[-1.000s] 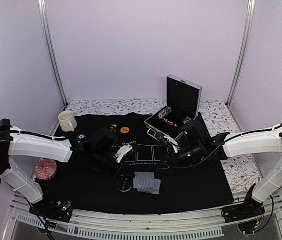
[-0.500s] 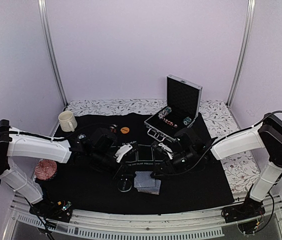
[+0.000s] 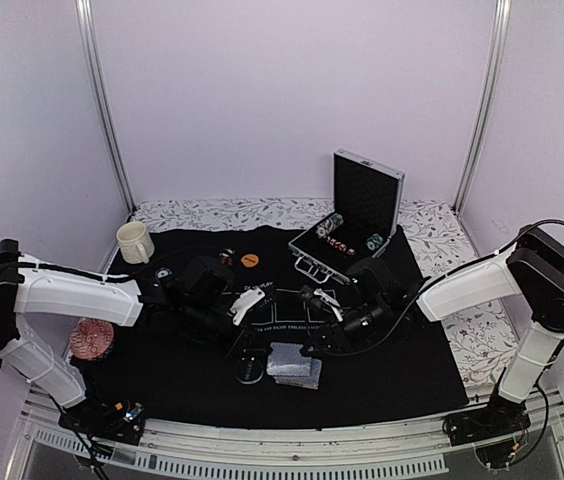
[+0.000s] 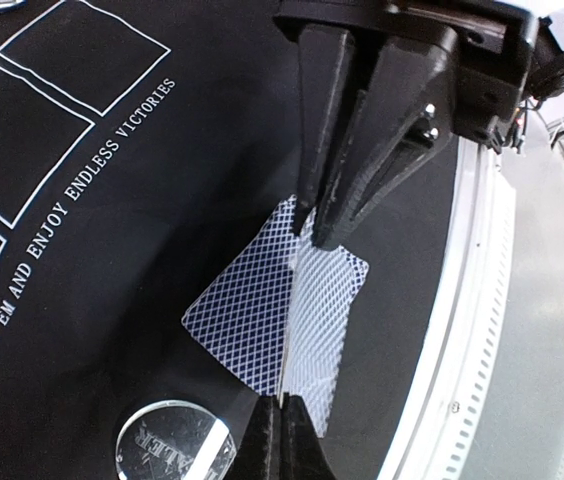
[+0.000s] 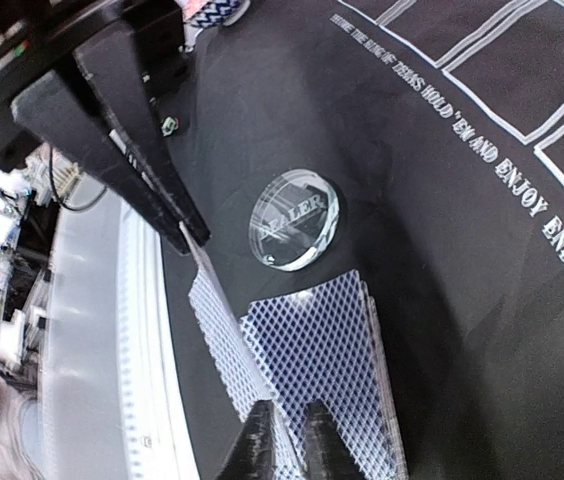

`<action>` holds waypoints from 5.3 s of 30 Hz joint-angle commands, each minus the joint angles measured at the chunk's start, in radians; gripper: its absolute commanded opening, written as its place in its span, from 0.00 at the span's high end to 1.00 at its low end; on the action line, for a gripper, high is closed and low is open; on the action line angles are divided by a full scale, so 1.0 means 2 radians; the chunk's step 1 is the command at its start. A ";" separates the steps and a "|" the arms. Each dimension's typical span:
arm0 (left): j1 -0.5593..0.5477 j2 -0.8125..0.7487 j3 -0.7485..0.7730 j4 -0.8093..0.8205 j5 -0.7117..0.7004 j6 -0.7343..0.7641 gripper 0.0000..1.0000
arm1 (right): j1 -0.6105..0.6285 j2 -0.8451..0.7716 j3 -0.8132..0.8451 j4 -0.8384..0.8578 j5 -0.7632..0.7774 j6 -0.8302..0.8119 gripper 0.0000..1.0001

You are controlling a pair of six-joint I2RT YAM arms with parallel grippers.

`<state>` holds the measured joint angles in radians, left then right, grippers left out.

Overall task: Distribute texas hold em gaming equipment
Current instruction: Pass from the left arm to the right, then pass from the right arm to the left

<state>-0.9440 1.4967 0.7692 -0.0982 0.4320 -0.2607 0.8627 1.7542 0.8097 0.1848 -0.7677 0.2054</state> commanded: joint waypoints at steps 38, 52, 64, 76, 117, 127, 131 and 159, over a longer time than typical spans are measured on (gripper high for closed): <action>0.007 -0.185 -0.001 -0.003 -0.100 0.083 0.45 | -0.027 -0.205 0.115 -0.270 0.136 -0.063 0.97; 0.162 -0.124 0.116 -0.123 -0.348 0.025 0.08 | -0.112 -0.276 0.139 -0.245 0.292 0.043 0.98; 0.225 -0.144 0.086 -0.025 -0.369 0.037 0.02 | -0.115 -0.225 0.196 -0.188 0.304 0.094 0.98; 0.243 -0.175 0.049 0.003 -0.400 0.055 0.02 | -0.114 -0.190 0.180 -0.107 0.280 0.144 0.98; 0.260 -0.156 0.051 -0.001 -0.383 0.056 0.02 | -0.103 -0.165 0.166 -0.111 0.260 0.137 0.98; 0.261 -0.149 0.049 0.005 -0.366 0.060 0.02 | -0.087 -0.154 0.179 -0.122 0.237 0.094 0.98; 0.261 -0.147 0.049 0.006 -0.363 0.062 0.02 | -0.083 -0.149 0.183 -0.122 0.224 0.082 0.98; 0.231 -0.152 0.021 0.116 0.255 0.094 0.23 | -0.020 -0.117 0.234 -0.216 0.117 -0.120 0.98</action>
<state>-0.4465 1.2022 0.8352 0.0643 0.6430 -0.1036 0.8135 1.4963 1.2457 -0.2008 -0.4843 0.0494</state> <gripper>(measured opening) 0.783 0.026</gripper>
